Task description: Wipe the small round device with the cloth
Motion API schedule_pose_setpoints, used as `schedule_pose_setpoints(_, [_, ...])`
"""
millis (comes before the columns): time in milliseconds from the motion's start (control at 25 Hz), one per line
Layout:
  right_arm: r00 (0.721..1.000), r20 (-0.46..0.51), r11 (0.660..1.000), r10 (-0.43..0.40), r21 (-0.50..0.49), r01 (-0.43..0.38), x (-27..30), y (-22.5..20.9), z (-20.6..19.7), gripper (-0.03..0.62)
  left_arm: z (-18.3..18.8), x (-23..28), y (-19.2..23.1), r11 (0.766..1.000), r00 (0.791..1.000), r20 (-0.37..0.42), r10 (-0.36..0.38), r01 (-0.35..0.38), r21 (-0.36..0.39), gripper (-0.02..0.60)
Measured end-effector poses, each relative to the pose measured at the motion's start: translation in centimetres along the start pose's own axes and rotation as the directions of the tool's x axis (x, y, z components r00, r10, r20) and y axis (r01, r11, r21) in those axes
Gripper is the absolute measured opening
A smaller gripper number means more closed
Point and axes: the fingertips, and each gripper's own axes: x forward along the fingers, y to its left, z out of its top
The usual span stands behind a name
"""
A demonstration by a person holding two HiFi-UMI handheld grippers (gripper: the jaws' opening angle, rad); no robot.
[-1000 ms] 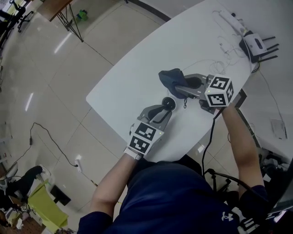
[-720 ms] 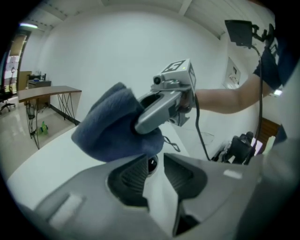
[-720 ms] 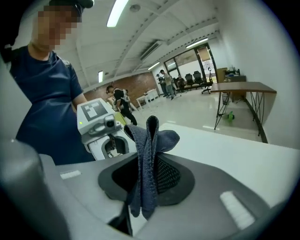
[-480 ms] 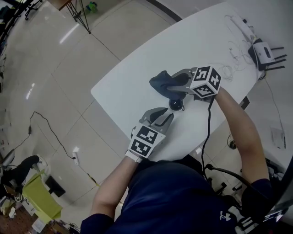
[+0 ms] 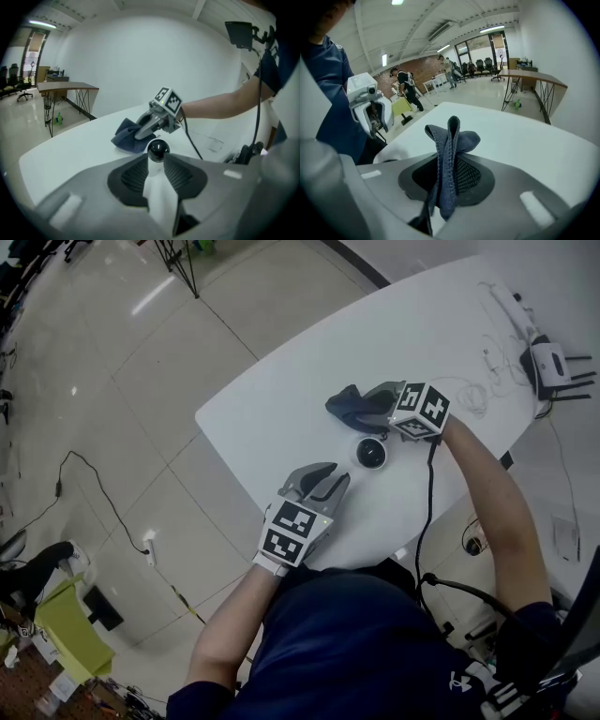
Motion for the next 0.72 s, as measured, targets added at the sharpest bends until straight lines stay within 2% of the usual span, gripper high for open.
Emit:
schedule_pose_setpoints(80, [0.996,0.083,0.999,0.031,-0.021,-0.030,-2.5,1.1,3.4,0.081,0.2,0.0,-0.1,1.000,1.000,0.009,-0.004,0.004,-0.002,0.103])
schedule_pose_setpoints(160, [0.982,0.140,0.991,0.129,-0.049,-0.123,-4.7,3.7,6.9,0.080,0.3,0.0,-0.1,1.000,1.000,0.014,-0.009,0.009,-0.006,0.103])
schedule_pose_setpoints(200, [0.973,0.134,0.981,0.188,-0.065,-0.181,-5.2,5.1,8.0,0.080,0.3,0.0,-0.1,1.000,1.000,0.015,-0.011,0.012,-0.008,0.103])
schedule_pose_setpoints(280, [0.960,0.048,0.957,0.277,-0.100,-0.271,-4.7,7.4,8.0,0.080,0.3,0.0,-0.2,1.000,1.000,0.013,-0.017,0.017,-0.010,0.103])
schedule_pose_setpoints(360, [0.954,-0.062,0.946,0.293,-0.128,-0.298,-3.0,8.1,6.4,0.080,0.4,0.0,-0.6,1.000,1.000,0.013,-0.024,0.024,-0.004,0.103])
schedule_pose_setpoints(400, [0.958,-0.080,0.949,0.277,-0.131,-0.285,-2.3,7.8,5.9,0.080,0.5,-0.1,-0.8,1.000,1.000,0.014,-0.026,0.026,-0.001,0.103])
schedule_pose_setpoints(440, [0.965,-0.055,0.958,0.257,-0.117,-0.262,-2.0,7.3,5.9,0.080,0.6,-0.3,-0.9,1.000,0.999,0.019,-0.027,0.027,0.001,0.103])
schedule_pose_setpoints(520, [0.970,0.106,0.976,0.217,-0.038,-0.214,-3.1,6.4,7.8,0.080,1.0,-0.9,-0.6,1.000,0.999,0.039,-0.023,0.024,-0.007,0.103])
schedule_pose_setpoints(560, [0.958,0.212,0.980,0.193,0.012,-0.200,-4.4,6.2,9.2,0.080,1.3,-1.4,-0.1,1.000,0.998,0.056,-0.017,0.018,-0.021,0.103])
schedule_pose_setpoints(640, [0.901,0.411,0.975,0.142,0.101,-0.200,-7.4,6.5,12.1,0.080,2.1,-2.9,1.2,0.998,0.994,0.106,-0.010,0.016,-0.056,0.120])
schedule_pose_setpoints(720, [0.819,0.563,0.956,0.115,0.162,-0.246,-10.2,7.8,14.0,0.081,3.9,-4.5,1.7,0.993,0.984,0.172,-0.049,0.067,-0.101,0.188])
